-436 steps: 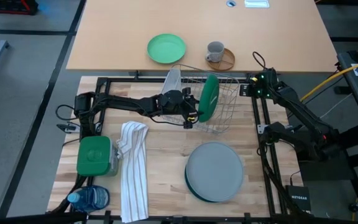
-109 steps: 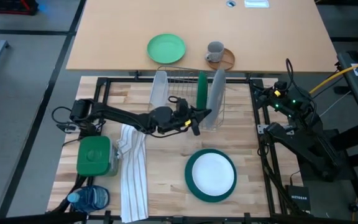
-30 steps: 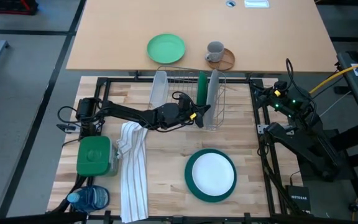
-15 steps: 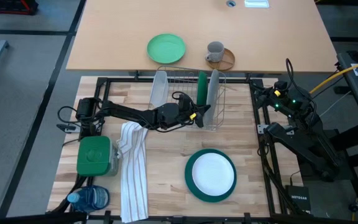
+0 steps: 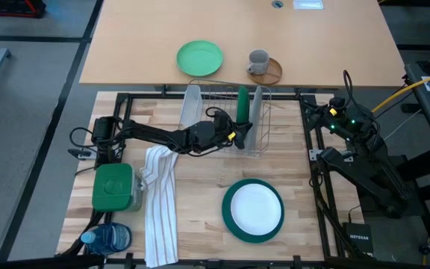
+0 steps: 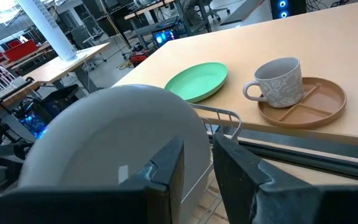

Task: Sort dishes
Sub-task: Put the gray plate in the dish rack, then put the white plate in the dish rack

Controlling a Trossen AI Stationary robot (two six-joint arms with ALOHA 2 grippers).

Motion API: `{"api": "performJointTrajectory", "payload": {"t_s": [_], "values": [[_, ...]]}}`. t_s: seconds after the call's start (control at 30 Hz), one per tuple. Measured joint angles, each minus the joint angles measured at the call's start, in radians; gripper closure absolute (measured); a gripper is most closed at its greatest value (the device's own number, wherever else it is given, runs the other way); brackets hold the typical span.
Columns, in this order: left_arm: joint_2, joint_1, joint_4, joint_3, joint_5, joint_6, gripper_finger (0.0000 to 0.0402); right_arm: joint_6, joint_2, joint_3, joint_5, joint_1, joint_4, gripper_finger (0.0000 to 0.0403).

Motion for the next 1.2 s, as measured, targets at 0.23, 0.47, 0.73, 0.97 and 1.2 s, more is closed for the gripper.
{"api": "performJointTrajectory", "payload": {"t_s": [0.23, 0.47, 0.73, 0.97, 1.2], "values": [[0.0, -0.003, 0.007, 0.0, 0.004, -0.001, 0.0323, 0.0, 0.0, 0.0, 0.0, 0.0, 0.0, 0.0314], [0.0, -0.009, 0.009, 0.0, 0.003, 0.008, 0.0304, -0.017, 0.0, 0.0, 0.001, 0.0, -0.057, 0.0314], [-0.001, -0.059, 0.101, 0.0, 0.066, 0.265, 0.0312, -0.025, 0.0, 0.0, 0.001, 0.0, -0.122, 0.0314], [-0.002, -0.14, 0.077, 0.0, 0.297, 0.533, 0.0313, -0.026, 0.0, 0.0, -0.02, 0.0, -0.185, 0.0314], [-0.002, -0.236, -0.142, 0.0, 0.447, 0.708, 0.0313, -0.025, 0.0, 0.0, -0.075, 0.0, -0.282, 0.0314]]}}
